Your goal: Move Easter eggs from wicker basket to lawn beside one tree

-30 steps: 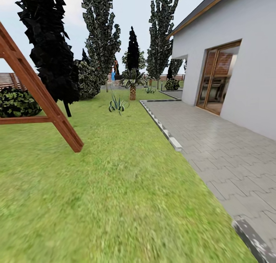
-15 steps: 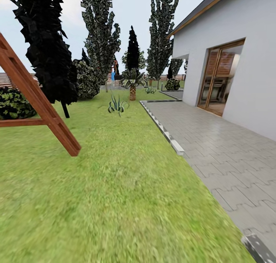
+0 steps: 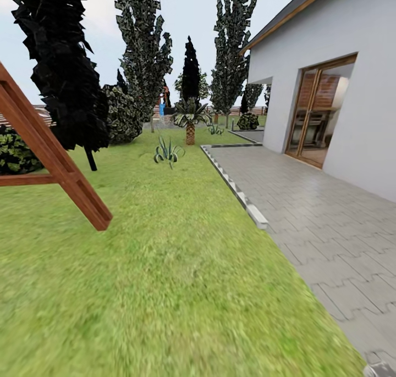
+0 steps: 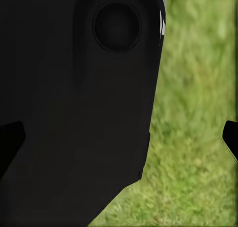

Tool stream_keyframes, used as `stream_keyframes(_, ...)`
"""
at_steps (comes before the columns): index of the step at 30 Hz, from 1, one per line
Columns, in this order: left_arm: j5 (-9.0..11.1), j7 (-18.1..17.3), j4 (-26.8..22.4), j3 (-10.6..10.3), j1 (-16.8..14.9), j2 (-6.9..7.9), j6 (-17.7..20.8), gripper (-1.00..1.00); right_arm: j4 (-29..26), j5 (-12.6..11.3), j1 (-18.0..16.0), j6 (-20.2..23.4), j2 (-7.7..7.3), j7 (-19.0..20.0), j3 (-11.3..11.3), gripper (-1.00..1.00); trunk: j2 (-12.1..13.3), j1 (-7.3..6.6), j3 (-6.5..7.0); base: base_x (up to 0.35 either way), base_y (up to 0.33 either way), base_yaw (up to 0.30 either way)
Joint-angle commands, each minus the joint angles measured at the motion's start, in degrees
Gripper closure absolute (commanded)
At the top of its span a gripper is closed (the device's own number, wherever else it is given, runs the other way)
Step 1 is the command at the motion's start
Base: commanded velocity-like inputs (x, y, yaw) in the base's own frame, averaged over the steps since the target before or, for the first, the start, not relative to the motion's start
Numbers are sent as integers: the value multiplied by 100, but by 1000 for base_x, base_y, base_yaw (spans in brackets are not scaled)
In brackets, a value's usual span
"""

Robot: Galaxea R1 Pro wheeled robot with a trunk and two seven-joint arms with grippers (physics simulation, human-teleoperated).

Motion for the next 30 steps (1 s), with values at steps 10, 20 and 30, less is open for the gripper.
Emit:
stream_keyframes(10, 2, -20, -1, 4, -1, 1, 3, -100, 10, 46, -6, 2, -1, 9, 2, -100, -2, 3, -4, 334, 0, 7)
stream_keyframes(20, 2, -19, -1, 4, -1, 1, 3, -100, 10, 46, -8, 2, -2, 9, 2, -100, -2, 3, -4, 334, 0, 113)
stream_keyframes(30, 2, -19, -1, 4, -1, 1, 3, -100, 10, 46, -9, 2, -2, 9, 2, -100, -2, 3, -4, 334, 0, 3)
